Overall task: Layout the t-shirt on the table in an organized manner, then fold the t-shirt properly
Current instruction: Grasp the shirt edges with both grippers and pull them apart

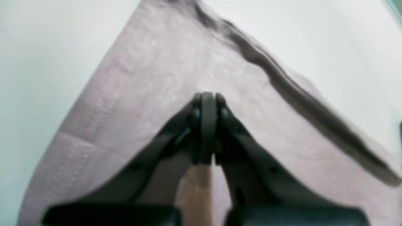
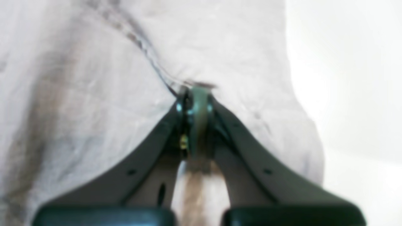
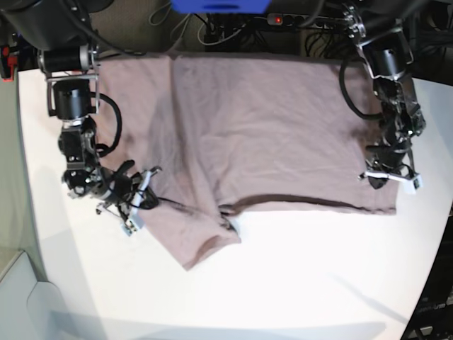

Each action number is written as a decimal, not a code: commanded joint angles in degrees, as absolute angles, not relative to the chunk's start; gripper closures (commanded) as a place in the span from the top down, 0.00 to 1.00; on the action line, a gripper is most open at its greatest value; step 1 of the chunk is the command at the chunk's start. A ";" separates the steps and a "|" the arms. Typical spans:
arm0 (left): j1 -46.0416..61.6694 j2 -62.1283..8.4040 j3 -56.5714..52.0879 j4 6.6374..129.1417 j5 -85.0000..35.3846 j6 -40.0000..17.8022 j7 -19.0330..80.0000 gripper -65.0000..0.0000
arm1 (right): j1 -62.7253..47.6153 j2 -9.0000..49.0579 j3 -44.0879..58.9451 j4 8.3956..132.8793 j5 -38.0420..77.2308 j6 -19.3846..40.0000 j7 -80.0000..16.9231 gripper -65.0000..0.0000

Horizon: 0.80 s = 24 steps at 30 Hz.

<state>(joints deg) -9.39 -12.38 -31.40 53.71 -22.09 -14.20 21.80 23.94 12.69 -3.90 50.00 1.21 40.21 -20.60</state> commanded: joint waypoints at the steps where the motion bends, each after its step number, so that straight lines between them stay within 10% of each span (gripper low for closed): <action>1: -8.84 -13.85 -31.69 53.14 -19.12 -10.86 25.54 0.00 | 25.45 13.76 -3.74 49.80 -0.04 40.00 -20.79 0.00; 16: -9.63 -14.81 -31.25 58.86 -19.12 -10.86 26.42 0.00 | 35.03 16.31 -3.65 42.24 -0.04 40.00 -19.03 0.00; 24: -9.01 -13.14 -31.60 75.65 -19.21 -10.86 37.49 0.00 | 28.26 16.22 -3.56 63.52 0.13 40.00 -28.00 0.00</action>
<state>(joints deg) -8.29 -13.06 -31.55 74.56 -18.65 -10.46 37.89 26.76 15.84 -3.81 62.37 -0.67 40.18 -29.21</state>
